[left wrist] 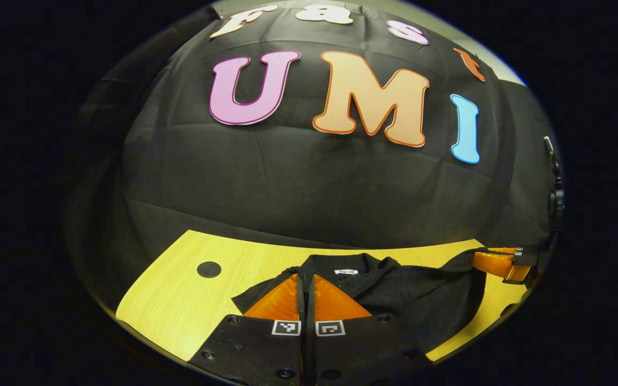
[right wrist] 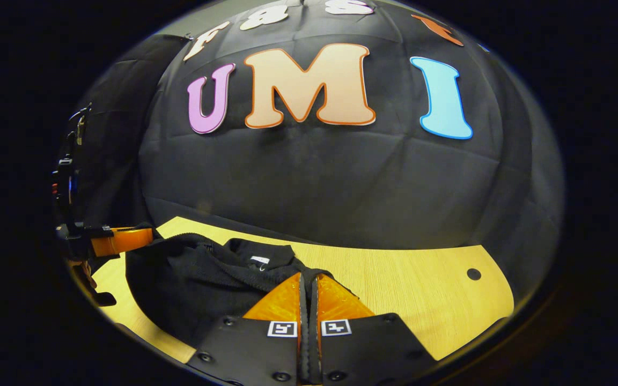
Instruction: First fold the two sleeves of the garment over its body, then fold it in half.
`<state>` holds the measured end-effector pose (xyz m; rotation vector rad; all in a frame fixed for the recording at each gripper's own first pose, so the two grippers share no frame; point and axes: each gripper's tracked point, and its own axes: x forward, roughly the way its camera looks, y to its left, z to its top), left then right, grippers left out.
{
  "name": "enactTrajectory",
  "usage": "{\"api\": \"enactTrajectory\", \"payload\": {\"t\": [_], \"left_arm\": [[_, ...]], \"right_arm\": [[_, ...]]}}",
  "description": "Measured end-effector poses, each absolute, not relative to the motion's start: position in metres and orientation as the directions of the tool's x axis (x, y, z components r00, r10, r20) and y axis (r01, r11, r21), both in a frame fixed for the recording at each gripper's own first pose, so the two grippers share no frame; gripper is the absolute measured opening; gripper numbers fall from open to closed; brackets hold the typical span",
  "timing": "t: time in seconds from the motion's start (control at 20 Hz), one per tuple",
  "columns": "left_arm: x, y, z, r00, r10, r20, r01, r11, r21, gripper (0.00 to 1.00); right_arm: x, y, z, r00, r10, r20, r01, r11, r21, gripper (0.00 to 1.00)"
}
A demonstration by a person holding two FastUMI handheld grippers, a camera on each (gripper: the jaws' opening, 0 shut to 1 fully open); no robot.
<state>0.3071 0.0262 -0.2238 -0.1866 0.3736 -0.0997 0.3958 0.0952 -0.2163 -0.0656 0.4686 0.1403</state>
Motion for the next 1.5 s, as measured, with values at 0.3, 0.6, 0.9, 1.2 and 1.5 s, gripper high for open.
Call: {"api": "enactTrajectory", "payload": {"t": [0.3, 0.6, 0.9, 1.2, 1.5], "left_arm": [[0.323, 0.025, -0.26, 0.903, -0.127, -0.411, 0.07, 0.986, -0.151, 0.0], [0.329, 0.027, -0.267, 0.898, -0.113, -0.426, 0.074, 0.992, -0.106, 0.0], [0.328, 0.034, -0.251, 0.909, -0.107, -0.403, 0.082, 0.994, -0.078, 0.46], [0.314, 0.043, -0.227, 0.92, -0.077, -0.384, 0.054, 0.996, -0.069, 0.84], [0.287, 0.048, -0.188, 0.94, -0.048, -0.338, 0.018, 0.996, -0.089, 0.92]], "right_arm": [[0.415, 0.095, -0.259, 0.853, 0.106, -0.512, -0.129, 0.992, -0.009, 0.02], [0.419, 0.095, -0.271, 0.837, 0.099, -0.538, -0.111, 0.994, 0.01, 0.08], [0.416, 0.088, -0.262, 0.846, 0.075, -0.528, -0.094, 0.996, -0.009, 0.27], [0.401, 0.085, -0.244, 0.847, 0.081, -0.525, -0.093, 0.996, 0.004, 0.9], [0.374, 0.079, -0.198, 0.895, 0.073, -0.44, -0.079, 0.997, 0.006, 0.99]]}}
